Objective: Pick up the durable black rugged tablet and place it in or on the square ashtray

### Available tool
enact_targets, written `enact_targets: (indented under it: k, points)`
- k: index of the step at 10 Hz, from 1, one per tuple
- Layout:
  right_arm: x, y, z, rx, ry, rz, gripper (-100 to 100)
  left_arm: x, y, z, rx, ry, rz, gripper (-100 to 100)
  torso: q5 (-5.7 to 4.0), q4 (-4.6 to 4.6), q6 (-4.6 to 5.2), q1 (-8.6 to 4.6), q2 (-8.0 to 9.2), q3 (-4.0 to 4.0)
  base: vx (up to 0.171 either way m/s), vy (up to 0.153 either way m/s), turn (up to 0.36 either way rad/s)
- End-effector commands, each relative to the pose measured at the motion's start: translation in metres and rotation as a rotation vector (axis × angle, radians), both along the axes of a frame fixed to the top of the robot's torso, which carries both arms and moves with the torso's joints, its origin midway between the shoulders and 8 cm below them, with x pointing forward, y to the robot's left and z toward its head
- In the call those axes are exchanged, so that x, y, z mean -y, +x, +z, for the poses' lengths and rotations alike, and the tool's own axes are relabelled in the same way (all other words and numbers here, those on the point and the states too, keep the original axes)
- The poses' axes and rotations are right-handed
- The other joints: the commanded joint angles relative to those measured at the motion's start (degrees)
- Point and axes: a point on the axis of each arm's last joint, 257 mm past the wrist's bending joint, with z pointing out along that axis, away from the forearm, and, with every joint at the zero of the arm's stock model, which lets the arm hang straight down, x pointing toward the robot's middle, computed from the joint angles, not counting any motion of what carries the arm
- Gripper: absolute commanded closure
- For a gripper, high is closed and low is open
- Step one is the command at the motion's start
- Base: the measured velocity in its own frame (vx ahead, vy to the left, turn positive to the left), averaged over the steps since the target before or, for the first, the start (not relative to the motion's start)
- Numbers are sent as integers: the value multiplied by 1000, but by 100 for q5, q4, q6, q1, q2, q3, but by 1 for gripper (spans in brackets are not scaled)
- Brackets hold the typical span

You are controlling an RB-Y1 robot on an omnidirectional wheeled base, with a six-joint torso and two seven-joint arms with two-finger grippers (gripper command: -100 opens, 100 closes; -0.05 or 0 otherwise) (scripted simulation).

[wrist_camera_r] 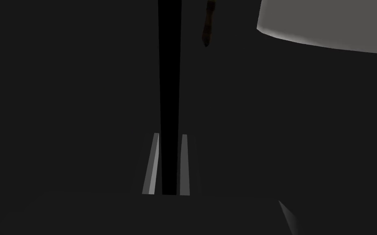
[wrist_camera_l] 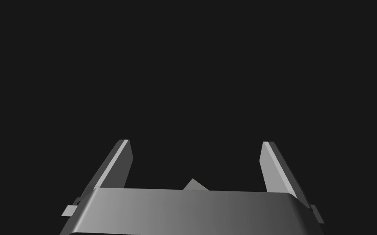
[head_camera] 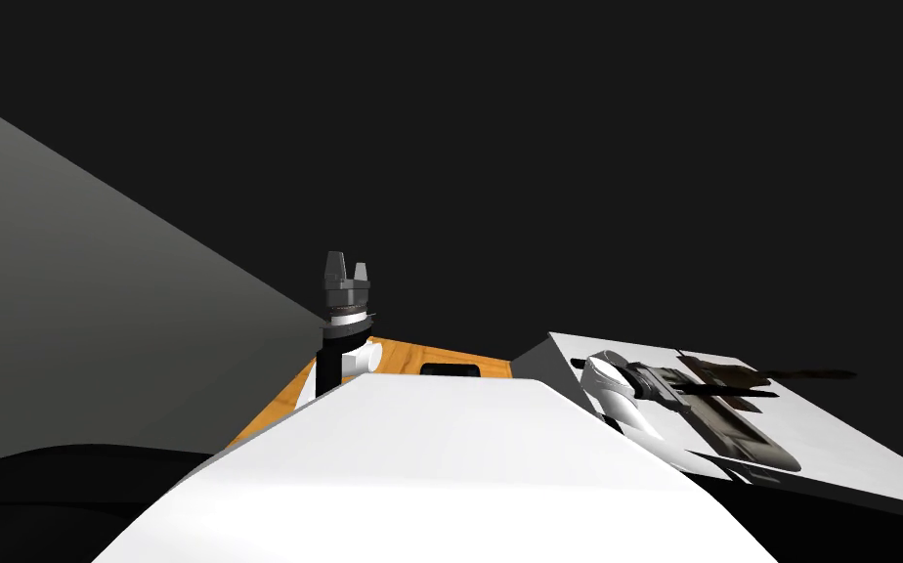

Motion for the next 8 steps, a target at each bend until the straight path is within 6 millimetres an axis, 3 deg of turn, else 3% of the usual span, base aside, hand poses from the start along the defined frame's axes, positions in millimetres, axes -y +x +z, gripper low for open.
enact_targets:
  k: [1, 3, 8]
  points:
    - [11, 3, 11, 20, -7, 2, 100, 0, 0, 0, 0, 0, 0, 0, 0, 0, 0, 0, 0, 0, -52, 112, 41]
    - [22, 6, 23, 43, -14, 2, 100, 0, 0, 0, 0, 0, 0, 0, 3, 0, 2, 16, -6, -2, -20, 112, 23]
    - [64, 18, 81, 105, -50, 12, 100, 0, 0, 0, 0, 0, 0, 0, 16, 7, 4, 12, -1, 4, -24, 83, 15]
